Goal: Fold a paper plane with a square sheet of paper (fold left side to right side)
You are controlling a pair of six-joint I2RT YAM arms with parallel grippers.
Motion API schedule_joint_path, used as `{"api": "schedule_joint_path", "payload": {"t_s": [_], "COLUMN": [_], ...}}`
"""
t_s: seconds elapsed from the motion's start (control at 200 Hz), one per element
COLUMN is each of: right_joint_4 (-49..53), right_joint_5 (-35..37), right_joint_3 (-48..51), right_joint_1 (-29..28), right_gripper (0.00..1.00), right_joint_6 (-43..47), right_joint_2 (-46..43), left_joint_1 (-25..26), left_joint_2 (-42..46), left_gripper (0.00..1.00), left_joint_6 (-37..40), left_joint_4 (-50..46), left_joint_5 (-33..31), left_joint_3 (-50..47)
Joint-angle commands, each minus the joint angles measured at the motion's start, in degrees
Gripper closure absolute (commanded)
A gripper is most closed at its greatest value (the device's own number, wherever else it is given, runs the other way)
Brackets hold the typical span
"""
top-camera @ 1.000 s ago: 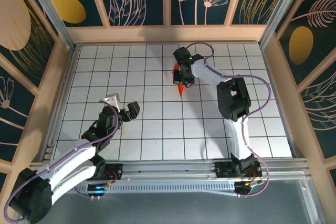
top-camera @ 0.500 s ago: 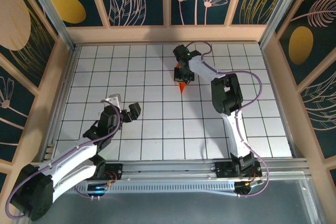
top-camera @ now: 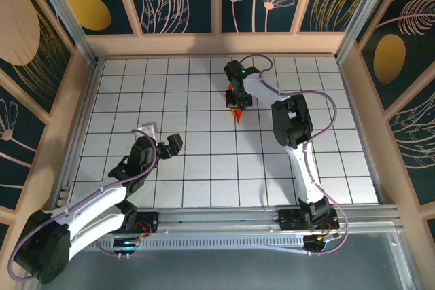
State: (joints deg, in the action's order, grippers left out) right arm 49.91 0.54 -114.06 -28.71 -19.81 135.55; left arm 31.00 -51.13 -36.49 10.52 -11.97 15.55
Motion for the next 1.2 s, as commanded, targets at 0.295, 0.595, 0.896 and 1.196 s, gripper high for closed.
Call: {"api": "schedule_joint_path", "payload": {"t_s": [0.295, 0.595, 0.896, 1.196], "right_joint_4": [-2.03, -3.16, -3.42, -4.12], "right_joint_5": [1.79, 1.49, 2.35, 2.32], "right_joint_3": [2.85, 4.53, 4.94, 5.79], "right_joint_1": [-0.22, -0.31, -0.56, -0.77], "right_gripper": [0.84, 0.70, 0.64, 0.64], "right_joint_6": [-0.01, -0.75, -0.40, -0.53], "right_joint_2": [0.73, -0.41, -1.82, -3.42], "left_joint_1": [-0.24, -0.27, -0.25, -0.25], "left_joint_2": [-0.37, -0.36, -0.18, -1.41], "left_gripper": [0.01, 0.01, 0.01, 0.01], "left_joint_6": [-0.68, -0.55, -0.09, -0.39], "left_joint_4": [2.05, 1.65, -0.06, 0.02], "left_joint_5": [0.41, 0.01, -1.02, 0.16], "left_joint_3": [0.80, 1.01, 2.20, 3.76]}}
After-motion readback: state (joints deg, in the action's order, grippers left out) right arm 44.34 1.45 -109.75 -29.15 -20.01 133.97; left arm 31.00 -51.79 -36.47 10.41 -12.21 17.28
